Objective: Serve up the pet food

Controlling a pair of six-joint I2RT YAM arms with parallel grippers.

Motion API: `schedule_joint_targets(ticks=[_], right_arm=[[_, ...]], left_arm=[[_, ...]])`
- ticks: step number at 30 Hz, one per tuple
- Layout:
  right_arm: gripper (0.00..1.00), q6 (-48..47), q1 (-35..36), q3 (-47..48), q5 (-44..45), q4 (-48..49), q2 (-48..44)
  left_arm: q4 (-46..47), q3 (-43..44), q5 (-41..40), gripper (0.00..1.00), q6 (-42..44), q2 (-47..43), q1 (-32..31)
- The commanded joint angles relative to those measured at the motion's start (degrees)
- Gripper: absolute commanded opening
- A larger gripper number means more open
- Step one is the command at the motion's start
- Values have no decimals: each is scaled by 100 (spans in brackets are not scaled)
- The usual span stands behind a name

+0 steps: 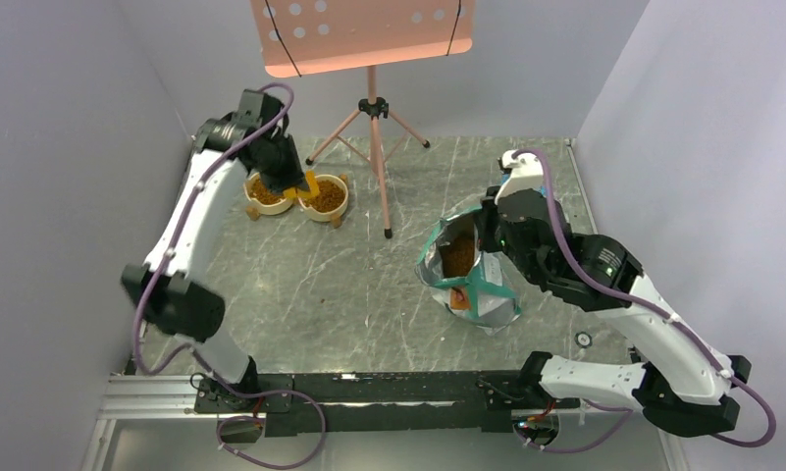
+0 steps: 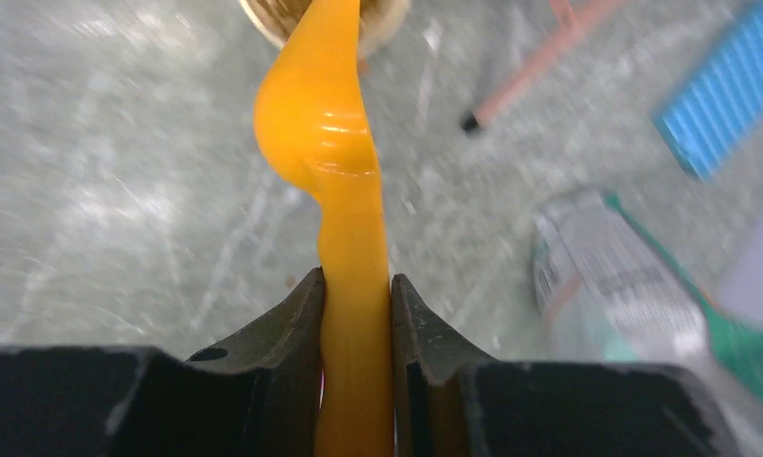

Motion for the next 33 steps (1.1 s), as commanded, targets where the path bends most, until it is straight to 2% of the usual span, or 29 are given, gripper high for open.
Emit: schedule_joint_targets(ticks=[1, 4, 7, 13, 18, 20, 23, 24, 28, 33], right_arm=[[0, -552, -18, 308, -302, 669, 361], [0, -894, -19, 303, -559, 888, 602], [0, -1158, -15, 445, -744, 933, 918], [0, -1404, -8, 664, -1393, 1073, 1439], [0, -1431, 39, 850, -1680, 1129, 1708], [0, -1447, 65, 863, -1641, 1138, 1724], [0, -1444, 76, 831, -1555, 1092, 1683], [0, -1433, 81, 796, -1552, 1106, 1648], [0, -1414, 95, 717, -1585, 1098, 1572], [0, -1409, 152, 714, -1594, 1182, 1481]], left_arm=[[977, -1814, 2226, 0, -787, -1933, -232], [1528, -2660, 2584, 0, -1456, -2897, -809], [1343, -2797, 2370, 0, -1903, -3472, -1426], [1169, -2515, 2194, 0, -2668, -4031, -2527], [849, -2113, 1610, 0, -3236, -4131, -3041], [387, -1633, 995, 0, -3388, -4044, -3256], [-731, -554, 39, 0, -3318, -3739, -3316], [-922, -326, 2, 0, -3239, -3662, -3312], [-720, -179, 544, 0, -3019, -3411, -3310], [-443, -618, 1066, 0, -2800, -3170, -3311]])
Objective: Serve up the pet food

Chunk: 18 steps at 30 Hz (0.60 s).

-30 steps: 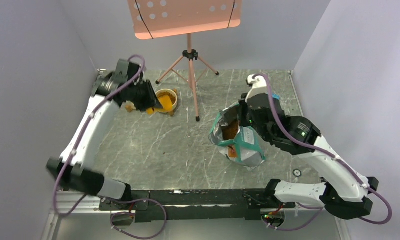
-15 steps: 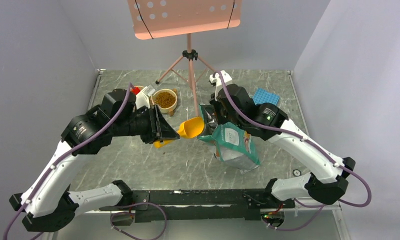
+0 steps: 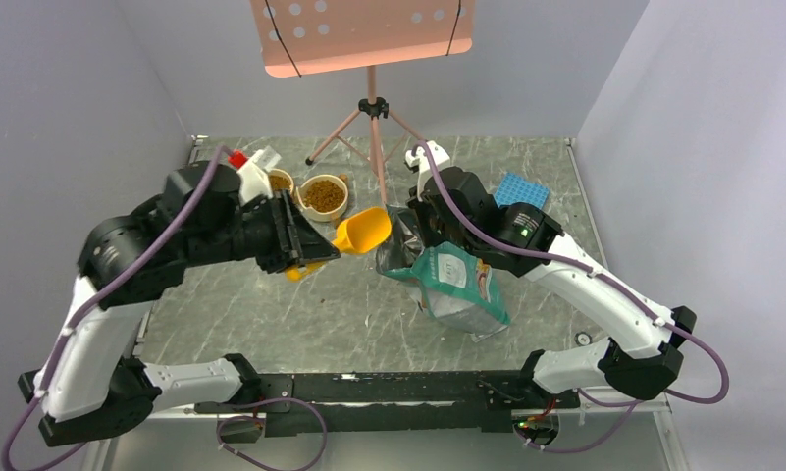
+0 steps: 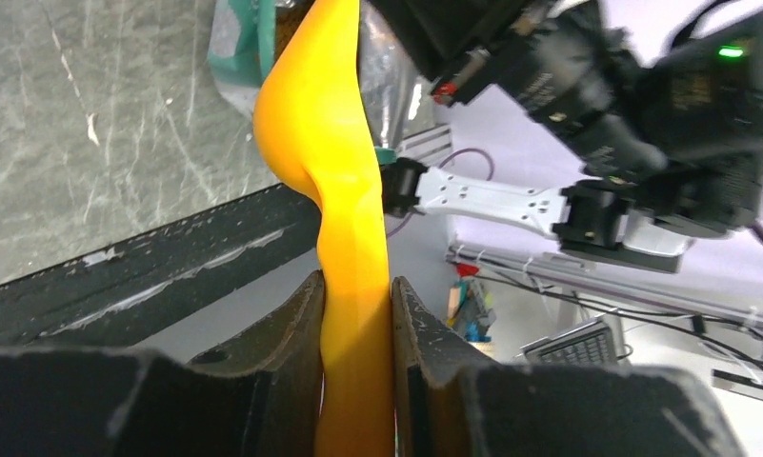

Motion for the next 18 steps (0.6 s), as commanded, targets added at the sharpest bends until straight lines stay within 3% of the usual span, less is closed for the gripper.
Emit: schedule_joint_targets(ticks=[1, 6, 11, 18], right_arm=[[0, -67, 49, 159, -79, 656, -247], [0, -151, 309, 123, -41, 782, -303], [0, -360, 570, 162, 102, 808, -359], [0, -69, 613, -81, -151, 1131, -658]], left_arm=[[-83, -309, 406, 0, 103, 447, -31], [-119, -530, 355, 0, 152, 1005, -31], [-517, -225, 204, 0, -78, 2075, -26], [1733, -1899, 1823, 0, -1031, 2734, 59]])
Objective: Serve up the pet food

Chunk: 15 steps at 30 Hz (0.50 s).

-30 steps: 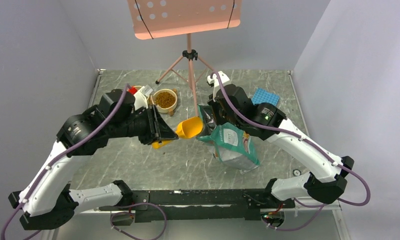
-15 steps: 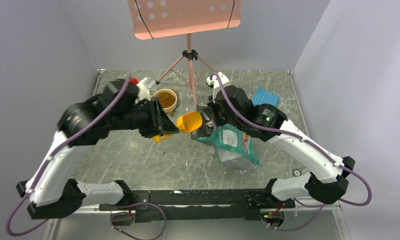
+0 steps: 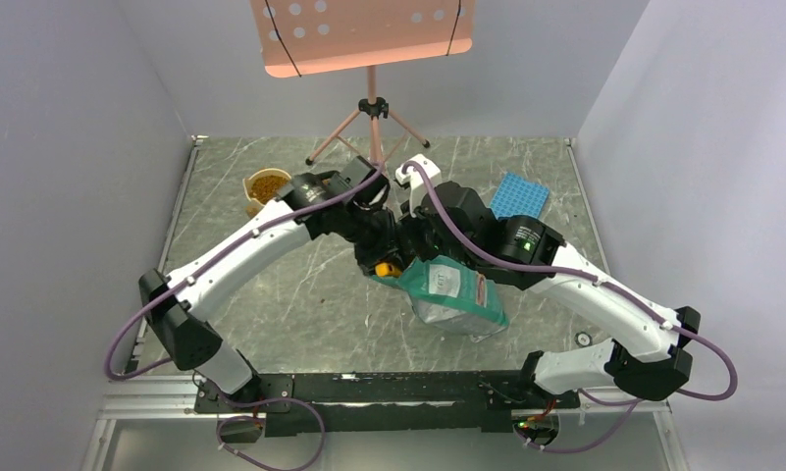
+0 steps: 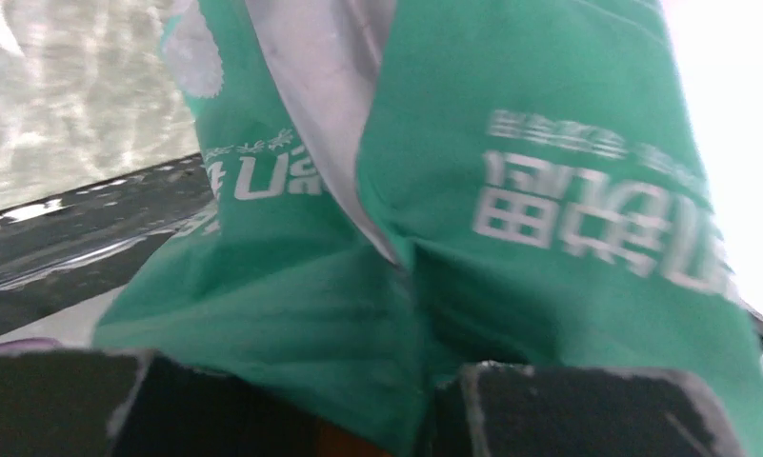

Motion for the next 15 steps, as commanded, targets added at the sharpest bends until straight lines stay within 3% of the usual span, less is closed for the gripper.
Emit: schedule_joint_targets(ticks=[1, 5, 10, 12, 15], right_arm=[[0, 203, 16, -81, -112, 1111, -563], [0, 531, -107, -353, -318, 1250, -721], [0, 769, -517, -657, -704, 1352, -917], [0, 803, -708, -703, -852, 1370, -1000], [0, 813, -948, -716, -1029, 1355, -1066]], left_arm=[[1486, -1255, 812, 0, -992, 278, 94], [3573, -2689, 1212, 0, -1323, 635, 68], [4738, -3075, 1268, 0, 93, 1483, 51], [5825, -3547, 2079, 0, -18, 1560, 69], [7511, -4062, 2563, 0, -380, 1444, 91]])
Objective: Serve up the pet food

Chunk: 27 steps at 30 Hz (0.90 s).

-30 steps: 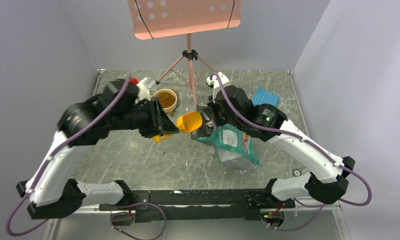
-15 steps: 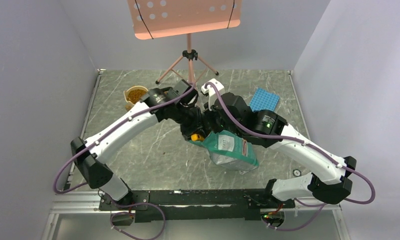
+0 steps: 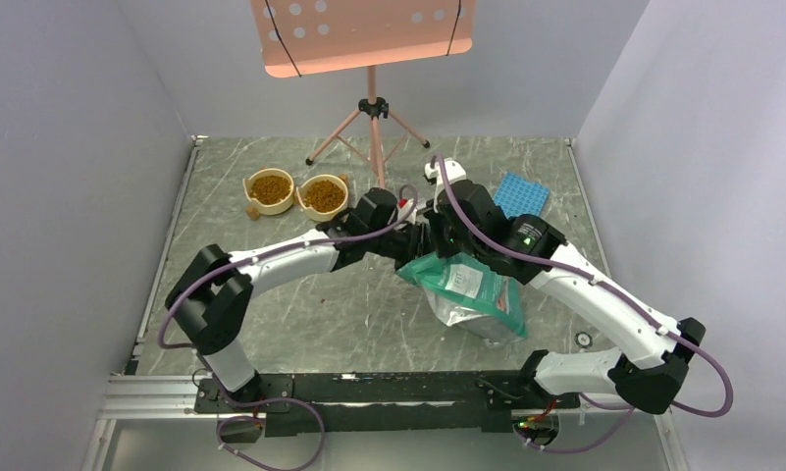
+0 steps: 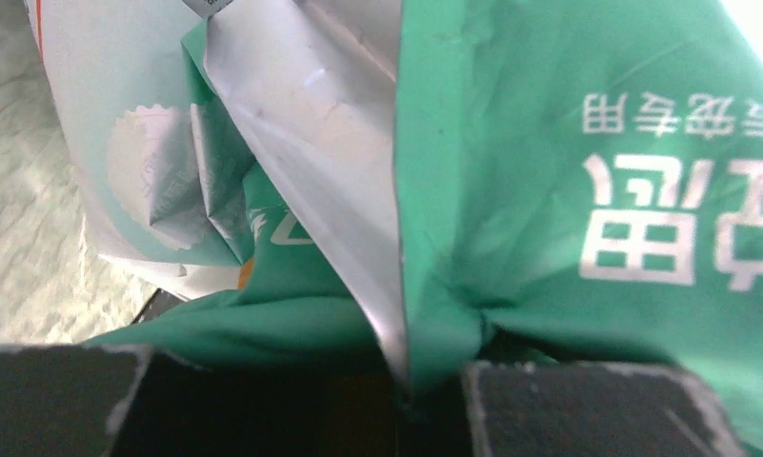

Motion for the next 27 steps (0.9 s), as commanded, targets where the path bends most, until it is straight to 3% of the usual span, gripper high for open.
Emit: schedule_joint_targets(ticks=[1, 3, 9, 11, 15, 27], right_arm=[[0, 292, -75, 326, -963, 1120, -703], [0, 287, -158, 334, -1009, 1112, -738], [0, 150, -282, 448, -991, 969, -907], [0, 117, -325, 434, -1034, 959, -996], [0, 144, -396, 382, -1053, 934, -1110], [0, 13, -466, 379, -410, 698, -1226]], left_arm=[[1559, -962, 330, 0, -38, 728, -22], [1755, -891, 599, 0, -6, 837, -16], [4923, -2117, 835, 0, -1259, -77, 129], [5388, -2445, 869, 0, -1555, -465, 242], [5175, -2811, 996, 0, -1523, -1257, 476], [2746, -3101, 889, 0, -924, -3520, 1119]])
